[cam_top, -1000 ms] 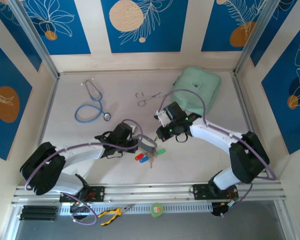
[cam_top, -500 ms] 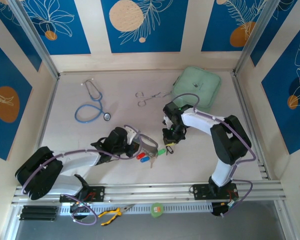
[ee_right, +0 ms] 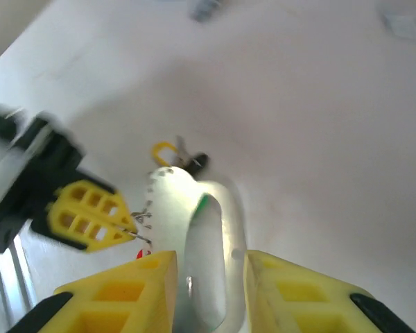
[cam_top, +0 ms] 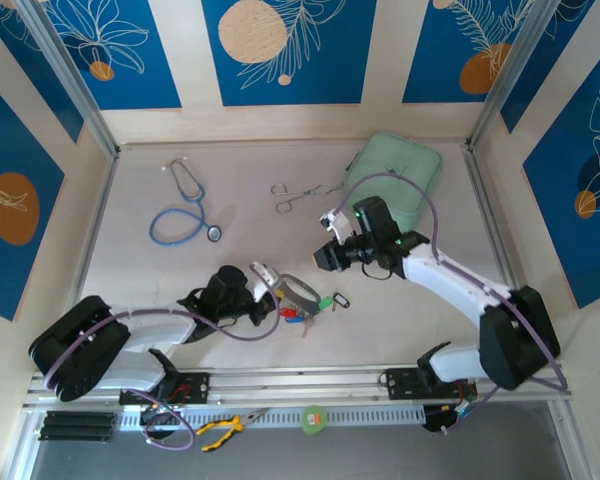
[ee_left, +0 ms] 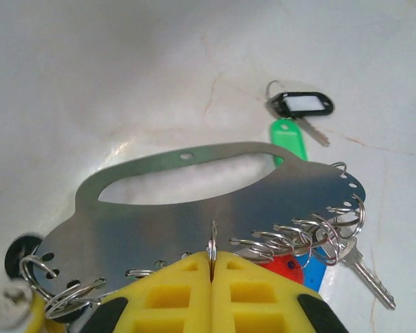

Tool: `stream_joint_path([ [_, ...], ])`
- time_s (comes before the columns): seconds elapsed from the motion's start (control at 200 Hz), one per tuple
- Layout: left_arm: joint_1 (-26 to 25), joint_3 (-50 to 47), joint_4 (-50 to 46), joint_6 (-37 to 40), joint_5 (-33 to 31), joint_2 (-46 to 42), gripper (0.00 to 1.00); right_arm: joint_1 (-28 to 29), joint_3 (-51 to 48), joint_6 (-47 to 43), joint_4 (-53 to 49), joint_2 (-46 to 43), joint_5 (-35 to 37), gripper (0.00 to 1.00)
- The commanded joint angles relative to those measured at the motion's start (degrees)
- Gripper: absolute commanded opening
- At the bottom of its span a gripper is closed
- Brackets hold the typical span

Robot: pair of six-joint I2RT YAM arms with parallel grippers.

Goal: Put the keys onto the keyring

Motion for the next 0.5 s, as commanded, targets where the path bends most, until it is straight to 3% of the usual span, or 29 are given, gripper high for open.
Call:
stream_joint_path([
  [0.0,-0.62,-2.11,10.93,7.26,5.01,-0.98,0.0,1.74,-4.49,-31.6,6.01,-0.84,-11.47,0.26],
  [0.16,-0.7,-3.78,14.81,12.44,7.03,-0.05,0.0,3.07,-3.4,-42.39,2.73,4.04,-10.4,0.24],
  [0.495,-0.62,-5.69,20.92,15.33,8.48,2.04,0.0,10.13,-4.75,-44.99,8.56,11.04,-10.01,0.27],
])
